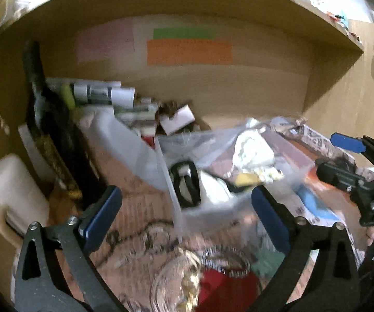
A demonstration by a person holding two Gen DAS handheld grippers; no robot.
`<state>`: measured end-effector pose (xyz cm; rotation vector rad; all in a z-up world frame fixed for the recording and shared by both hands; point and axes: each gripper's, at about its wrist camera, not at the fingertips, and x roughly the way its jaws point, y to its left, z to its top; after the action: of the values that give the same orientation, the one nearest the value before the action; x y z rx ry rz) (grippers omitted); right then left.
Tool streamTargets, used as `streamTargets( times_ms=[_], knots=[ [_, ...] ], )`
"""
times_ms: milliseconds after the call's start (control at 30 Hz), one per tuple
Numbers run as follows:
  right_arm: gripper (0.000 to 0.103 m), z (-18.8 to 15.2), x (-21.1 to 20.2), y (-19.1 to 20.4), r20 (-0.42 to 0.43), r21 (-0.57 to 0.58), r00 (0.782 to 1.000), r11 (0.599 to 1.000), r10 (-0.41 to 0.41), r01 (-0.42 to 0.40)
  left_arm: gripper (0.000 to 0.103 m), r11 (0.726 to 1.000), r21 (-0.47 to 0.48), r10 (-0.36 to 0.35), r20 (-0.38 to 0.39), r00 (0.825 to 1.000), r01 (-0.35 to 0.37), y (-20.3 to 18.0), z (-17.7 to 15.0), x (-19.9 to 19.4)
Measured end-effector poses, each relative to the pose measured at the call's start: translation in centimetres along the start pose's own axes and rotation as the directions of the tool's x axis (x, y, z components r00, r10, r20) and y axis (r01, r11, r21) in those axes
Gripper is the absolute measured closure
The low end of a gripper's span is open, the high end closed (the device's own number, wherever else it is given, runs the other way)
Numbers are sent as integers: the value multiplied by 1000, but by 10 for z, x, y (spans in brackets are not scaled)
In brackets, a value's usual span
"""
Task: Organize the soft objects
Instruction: 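Open the left tool into the box while the right tool releases the white pouch, then grasp the red tasseled pouch with the left tool while the right tool grasps the silver mesh bag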
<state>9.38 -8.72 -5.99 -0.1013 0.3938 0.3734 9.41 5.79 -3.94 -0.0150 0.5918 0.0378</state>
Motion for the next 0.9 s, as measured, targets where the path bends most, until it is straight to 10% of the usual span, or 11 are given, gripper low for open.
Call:
streamTargets(
  times_ms=[533,700,900],
  knots=[
    [9,-57,17,20,-170,28,982,996,87,-84,2,993,-99,-89,-234,968,67,14,-85,25],
    [10,-66,34,22,-226,39,968,994,111,-105,17,997,-61,-68,-216,974,56,8,-97,25],
    [44,-72,51,20,-287,81,944,986,160,-143,44,998,-48,-55,-179,982,48,6,-102,19]
  ],
)
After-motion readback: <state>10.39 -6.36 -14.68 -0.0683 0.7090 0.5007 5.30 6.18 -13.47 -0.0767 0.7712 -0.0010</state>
